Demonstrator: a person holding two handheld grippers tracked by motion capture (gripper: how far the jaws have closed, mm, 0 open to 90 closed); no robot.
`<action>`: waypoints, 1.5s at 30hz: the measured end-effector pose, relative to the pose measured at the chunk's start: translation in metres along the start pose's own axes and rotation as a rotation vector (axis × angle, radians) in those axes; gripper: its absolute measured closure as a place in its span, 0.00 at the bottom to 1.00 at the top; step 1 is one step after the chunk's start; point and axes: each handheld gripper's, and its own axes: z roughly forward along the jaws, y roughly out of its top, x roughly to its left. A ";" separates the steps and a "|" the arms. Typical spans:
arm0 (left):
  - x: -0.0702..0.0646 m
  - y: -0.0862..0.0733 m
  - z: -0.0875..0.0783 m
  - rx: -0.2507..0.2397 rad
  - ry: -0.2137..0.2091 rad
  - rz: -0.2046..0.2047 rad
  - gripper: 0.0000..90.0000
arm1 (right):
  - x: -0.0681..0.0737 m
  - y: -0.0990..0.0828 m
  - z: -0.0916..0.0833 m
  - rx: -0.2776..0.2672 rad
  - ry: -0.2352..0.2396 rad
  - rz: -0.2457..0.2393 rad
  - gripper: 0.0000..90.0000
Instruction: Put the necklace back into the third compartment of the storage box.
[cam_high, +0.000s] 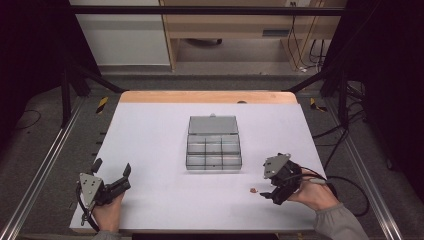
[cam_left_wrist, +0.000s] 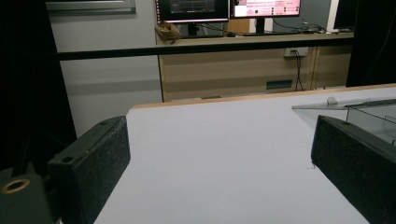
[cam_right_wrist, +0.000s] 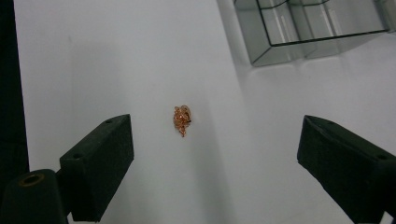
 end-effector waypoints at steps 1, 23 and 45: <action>0.000 0.000 0.000 0.000 0.000 0.000 0.05 | 0.000 0.000 0.000 0.000 0.000 0.000 0.13; 0.000 0.000 0.000 0.002 0.001 0.000 0.05 | -0.007 0.033 0.056 0.331 0.210 -0.184 0.36; 0.000 0.000 0.000 0.004 0.002 0.001 0.06 | -0.010 0.038 0.069 0.391 0.276 -0.219 0.64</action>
